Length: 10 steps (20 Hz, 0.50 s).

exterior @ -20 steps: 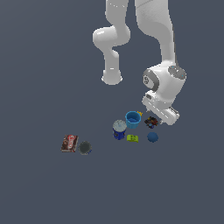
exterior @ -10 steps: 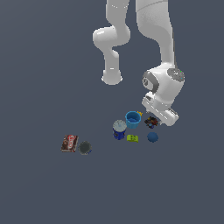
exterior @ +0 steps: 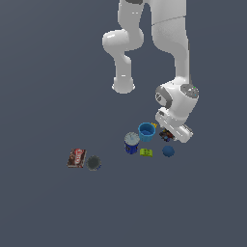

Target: Pick up a designated object from a clutter of objects.

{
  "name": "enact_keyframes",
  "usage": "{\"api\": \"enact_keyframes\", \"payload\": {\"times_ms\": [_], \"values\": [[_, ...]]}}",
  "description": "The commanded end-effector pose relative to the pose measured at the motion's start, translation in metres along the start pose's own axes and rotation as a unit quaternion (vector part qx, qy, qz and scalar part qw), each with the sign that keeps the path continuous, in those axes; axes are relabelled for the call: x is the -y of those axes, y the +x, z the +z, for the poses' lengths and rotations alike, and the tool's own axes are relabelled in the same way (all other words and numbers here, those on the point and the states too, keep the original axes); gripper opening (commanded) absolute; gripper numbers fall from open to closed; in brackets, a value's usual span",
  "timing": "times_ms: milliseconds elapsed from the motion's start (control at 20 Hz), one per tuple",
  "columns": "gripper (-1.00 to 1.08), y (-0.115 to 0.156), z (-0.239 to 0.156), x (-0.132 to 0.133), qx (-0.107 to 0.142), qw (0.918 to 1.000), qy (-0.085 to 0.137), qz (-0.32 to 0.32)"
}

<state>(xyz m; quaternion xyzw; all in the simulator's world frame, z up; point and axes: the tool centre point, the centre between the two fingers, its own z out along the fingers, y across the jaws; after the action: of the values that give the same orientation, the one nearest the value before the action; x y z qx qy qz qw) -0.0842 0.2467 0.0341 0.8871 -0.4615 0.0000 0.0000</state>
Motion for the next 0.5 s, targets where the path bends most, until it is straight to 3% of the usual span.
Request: {"api": "enact_keyframes", "payload": {"times_ms": [0,50,100,450], "values": [[1.00,0.0002,0.0042,0.0001,0.000,1.0000,0.000,0.000],[1.00,0.0002,0.0045,0.0001,0.000,1.0000,0.000,0.000],[-1.00,0.0002,0.0045,0.0001,0.000,1.0000,0.000,0.000],[-1.00,0.0002,0.0045,0.0001,0.000,1.0000,0.000,0.000]]}}
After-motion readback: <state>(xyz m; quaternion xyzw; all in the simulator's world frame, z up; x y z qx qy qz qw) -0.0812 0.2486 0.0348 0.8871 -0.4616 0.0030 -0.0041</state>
